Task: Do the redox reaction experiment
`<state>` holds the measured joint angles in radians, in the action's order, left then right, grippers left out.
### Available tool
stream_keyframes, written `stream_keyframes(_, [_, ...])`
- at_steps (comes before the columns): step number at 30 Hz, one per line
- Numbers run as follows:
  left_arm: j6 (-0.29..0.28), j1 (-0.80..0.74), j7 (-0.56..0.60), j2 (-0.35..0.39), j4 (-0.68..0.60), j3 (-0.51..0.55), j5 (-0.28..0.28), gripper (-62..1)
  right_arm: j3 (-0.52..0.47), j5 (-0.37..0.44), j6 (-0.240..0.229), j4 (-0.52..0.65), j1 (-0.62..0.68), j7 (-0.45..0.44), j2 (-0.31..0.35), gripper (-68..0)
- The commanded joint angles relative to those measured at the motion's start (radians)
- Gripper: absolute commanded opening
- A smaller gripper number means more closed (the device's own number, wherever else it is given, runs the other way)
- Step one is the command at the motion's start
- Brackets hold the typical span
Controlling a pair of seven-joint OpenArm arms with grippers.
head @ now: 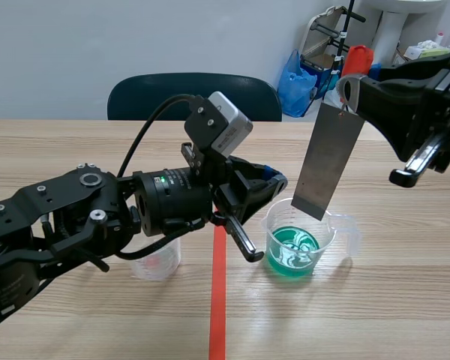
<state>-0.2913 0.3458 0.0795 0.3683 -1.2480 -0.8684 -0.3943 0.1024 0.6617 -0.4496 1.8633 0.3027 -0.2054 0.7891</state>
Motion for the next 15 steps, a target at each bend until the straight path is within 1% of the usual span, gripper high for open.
stream_keyframes(1, [0.005, 0.01, 0.012, -0.008, -0.027, 0.004, -0.009, -57.8, -0.002, 0.011, 0.003, 0.009, -0.014, -0.023, 0.003, -66.9])
stream_keyframes(15, [0.01, 0.019, 0.008, -0.008, -0.027, 0.004, -0.009, -57.8, -0.002, 0.011, 0.003, 0.009, -0.014, -0.023, 0.003, -66.9])
